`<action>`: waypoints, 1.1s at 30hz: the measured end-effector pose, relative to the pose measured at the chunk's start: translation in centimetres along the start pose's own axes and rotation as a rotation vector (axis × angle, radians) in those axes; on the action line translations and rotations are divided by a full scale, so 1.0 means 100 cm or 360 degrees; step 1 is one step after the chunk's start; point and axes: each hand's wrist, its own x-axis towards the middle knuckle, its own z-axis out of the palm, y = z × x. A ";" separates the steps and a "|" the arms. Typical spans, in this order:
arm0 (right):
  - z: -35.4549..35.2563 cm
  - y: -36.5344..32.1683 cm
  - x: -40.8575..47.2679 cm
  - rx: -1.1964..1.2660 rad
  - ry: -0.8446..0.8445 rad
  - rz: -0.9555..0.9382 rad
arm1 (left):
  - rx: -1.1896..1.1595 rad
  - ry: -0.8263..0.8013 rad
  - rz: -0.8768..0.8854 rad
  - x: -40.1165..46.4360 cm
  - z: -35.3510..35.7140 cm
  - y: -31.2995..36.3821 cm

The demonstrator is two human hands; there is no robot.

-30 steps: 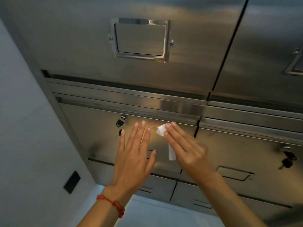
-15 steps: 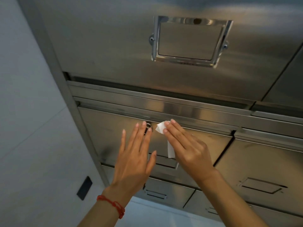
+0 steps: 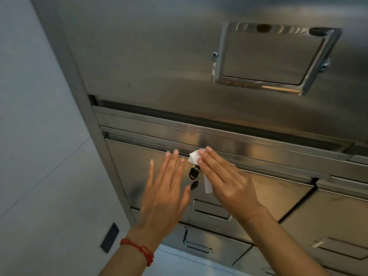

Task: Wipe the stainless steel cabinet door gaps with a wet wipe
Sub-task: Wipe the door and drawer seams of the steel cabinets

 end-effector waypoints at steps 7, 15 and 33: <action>0.025 -0.024 0.010 -0.0024 -0.0109 0.0025 | -0.0062 0.0018 0.0029 -0.006 0.010 -0.039; 0.046 -0.052 0.031 -0.0091 -0.0078 0.0058 | -0.0085 0.0012 0.0077 -0.013 0.020 -0.084; 0.105 -0.060 0.083 -0.0085 0.0020 -0.0346 | -0.0095 0.0016 -0.0075 -0.022 0.051 -0.143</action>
